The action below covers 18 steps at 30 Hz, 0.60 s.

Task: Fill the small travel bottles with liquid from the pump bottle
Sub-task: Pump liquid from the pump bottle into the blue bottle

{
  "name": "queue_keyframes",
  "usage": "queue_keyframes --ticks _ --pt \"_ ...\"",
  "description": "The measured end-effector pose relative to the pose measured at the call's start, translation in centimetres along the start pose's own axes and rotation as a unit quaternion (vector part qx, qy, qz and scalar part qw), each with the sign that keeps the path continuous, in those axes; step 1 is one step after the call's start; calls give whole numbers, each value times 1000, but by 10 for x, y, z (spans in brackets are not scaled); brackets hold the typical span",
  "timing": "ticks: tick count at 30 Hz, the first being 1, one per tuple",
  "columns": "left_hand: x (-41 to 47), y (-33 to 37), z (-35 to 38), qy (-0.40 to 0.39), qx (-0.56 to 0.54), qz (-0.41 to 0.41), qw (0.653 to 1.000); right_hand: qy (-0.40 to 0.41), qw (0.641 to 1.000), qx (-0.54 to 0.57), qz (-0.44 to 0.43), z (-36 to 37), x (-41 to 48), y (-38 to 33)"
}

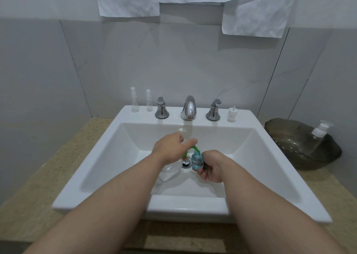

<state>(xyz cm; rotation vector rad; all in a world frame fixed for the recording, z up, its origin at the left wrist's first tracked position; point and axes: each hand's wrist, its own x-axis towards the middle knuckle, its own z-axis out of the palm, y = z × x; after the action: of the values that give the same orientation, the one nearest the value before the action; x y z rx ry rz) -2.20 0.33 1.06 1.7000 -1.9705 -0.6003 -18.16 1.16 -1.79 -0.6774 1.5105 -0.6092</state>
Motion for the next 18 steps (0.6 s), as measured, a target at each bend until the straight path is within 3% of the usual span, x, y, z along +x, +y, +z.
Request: queue_keyframes --ticks 18 --pt "7 -2 6 -1 -8 1 1000 -4 1000 -10 -1 1 2 0"
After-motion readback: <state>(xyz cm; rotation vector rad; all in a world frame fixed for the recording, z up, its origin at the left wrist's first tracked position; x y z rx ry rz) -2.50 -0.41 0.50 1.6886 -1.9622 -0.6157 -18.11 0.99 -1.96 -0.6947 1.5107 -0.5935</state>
